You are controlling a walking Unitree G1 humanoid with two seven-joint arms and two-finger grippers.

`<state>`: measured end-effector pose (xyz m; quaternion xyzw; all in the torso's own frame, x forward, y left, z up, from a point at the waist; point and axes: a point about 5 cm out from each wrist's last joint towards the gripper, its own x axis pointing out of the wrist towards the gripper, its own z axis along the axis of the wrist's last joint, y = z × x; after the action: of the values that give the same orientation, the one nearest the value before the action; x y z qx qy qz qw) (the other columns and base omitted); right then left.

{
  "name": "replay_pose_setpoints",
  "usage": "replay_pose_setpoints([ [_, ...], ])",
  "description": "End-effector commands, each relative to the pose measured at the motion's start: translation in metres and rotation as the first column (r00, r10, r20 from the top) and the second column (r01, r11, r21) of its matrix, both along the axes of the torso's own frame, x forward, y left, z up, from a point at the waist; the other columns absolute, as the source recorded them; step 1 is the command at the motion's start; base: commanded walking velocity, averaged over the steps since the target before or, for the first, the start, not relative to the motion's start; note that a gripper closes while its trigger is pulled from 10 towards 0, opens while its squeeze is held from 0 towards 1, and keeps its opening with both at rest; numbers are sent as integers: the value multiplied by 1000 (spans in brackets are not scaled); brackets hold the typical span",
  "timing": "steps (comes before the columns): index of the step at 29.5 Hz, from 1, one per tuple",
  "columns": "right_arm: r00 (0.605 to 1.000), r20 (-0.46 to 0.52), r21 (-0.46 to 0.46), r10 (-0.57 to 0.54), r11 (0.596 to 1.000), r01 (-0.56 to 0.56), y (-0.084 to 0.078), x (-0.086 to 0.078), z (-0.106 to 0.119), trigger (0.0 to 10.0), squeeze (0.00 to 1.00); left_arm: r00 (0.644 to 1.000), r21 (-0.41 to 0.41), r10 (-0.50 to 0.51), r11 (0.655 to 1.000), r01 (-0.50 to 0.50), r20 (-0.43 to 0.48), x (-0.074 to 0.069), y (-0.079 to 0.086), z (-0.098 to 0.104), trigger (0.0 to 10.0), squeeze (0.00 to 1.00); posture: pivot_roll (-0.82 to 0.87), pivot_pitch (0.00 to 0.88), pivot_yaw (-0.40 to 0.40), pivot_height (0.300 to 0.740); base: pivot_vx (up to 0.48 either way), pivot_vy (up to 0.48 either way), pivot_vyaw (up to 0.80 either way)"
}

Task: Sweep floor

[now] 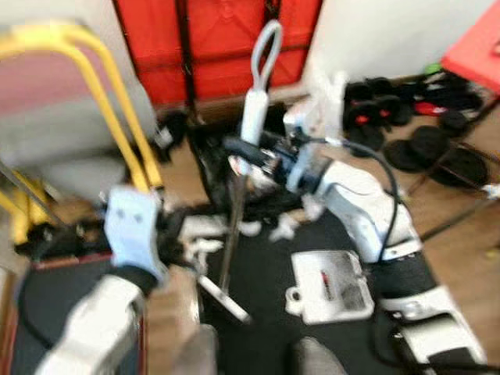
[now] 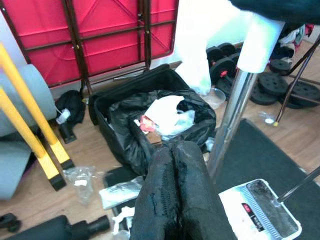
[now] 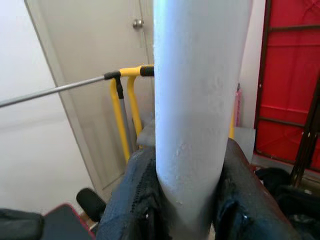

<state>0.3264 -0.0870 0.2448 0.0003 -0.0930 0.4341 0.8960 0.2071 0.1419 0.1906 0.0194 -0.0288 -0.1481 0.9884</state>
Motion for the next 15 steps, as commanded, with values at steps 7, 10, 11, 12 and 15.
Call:
replay_pose_setpoints([
  [7, 992, 50, 15, -115, 993, 114, 1, -1, 7, 10000, 0, 1000, 50, -5, 999, 5, -4, 3, -4, -12, 10000, 0, -28, 82, -17, 740, 0, 0, 0],
  [10, 988, 29, 16, -150, 989, 149, 3, -3, 5, 10000, 0, 1000, 65, -16, 998, 17, -19, 4, -4, -16, 10000, 0, -30, 78, -15, 740, 0, -155, 0],
  [11, 987, 22, 19, -160, 987, 160, 4, -3, 5, 10000, 0, 1000, 64, -16, 998, 18, -24, 4, -4, -18, 10000, 0, -32, 76, -14, 740, 0, -465, 0],
  [12, 987, 22, 19, -160, 987, 160, 4, -3, 5, 10000, 0, 1000, 64, -16, 998, 18, -24, 4, -4, -18, 10000, 0, -32, 76, -14, 740, 0, -465, 0],
  [15, 981, 3, 22, -196, 980, 196, 4, -2, 2, 10000, 0, 1000, 58, -15, 998, 16, -28, 6, -5, -20, 10000, 0, -37, 61, -11, 740, 0, -467, 0],
])
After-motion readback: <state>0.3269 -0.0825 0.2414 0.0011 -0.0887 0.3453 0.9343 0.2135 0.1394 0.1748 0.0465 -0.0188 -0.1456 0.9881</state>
